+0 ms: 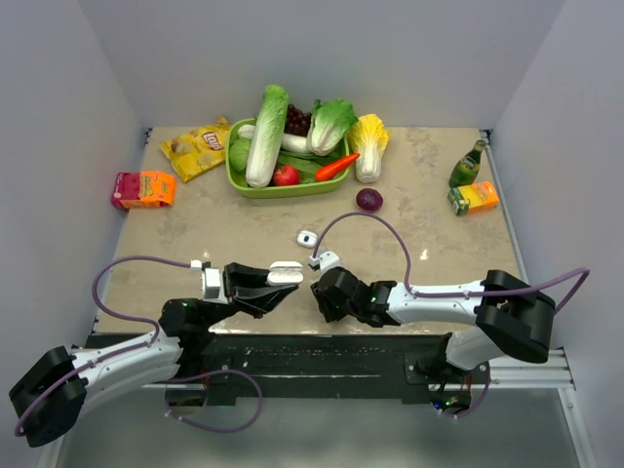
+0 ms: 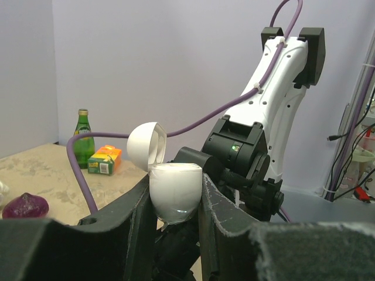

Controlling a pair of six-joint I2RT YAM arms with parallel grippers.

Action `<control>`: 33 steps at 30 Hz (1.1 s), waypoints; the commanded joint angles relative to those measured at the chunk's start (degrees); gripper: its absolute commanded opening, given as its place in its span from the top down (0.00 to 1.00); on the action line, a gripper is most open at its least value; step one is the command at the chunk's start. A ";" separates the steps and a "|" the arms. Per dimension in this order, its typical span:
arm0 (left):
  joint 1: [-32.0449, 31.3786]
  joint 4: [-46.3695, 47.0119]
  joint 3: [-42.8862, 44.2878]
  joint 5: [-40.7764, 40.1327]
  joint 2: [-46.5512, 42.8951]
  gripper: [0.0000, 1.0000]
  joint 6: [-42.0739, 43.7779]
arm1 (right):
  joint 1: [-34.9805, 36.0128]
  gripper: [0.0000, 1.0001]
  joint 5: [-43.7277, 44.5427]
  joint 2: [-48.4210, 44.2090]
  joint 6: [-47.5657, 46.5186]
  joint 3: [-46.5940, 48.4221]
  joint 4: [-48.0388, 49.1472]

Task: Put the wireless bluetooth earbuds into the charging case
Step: Pick up the earbud from the center of the board.

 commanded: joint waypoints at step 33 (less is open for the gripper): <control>-0.34 15.14 -10.34 -0.28 -0.62 1.00 -0.51 | 4.01 0.44 2.04 -0.78 0.10 0.30 2.51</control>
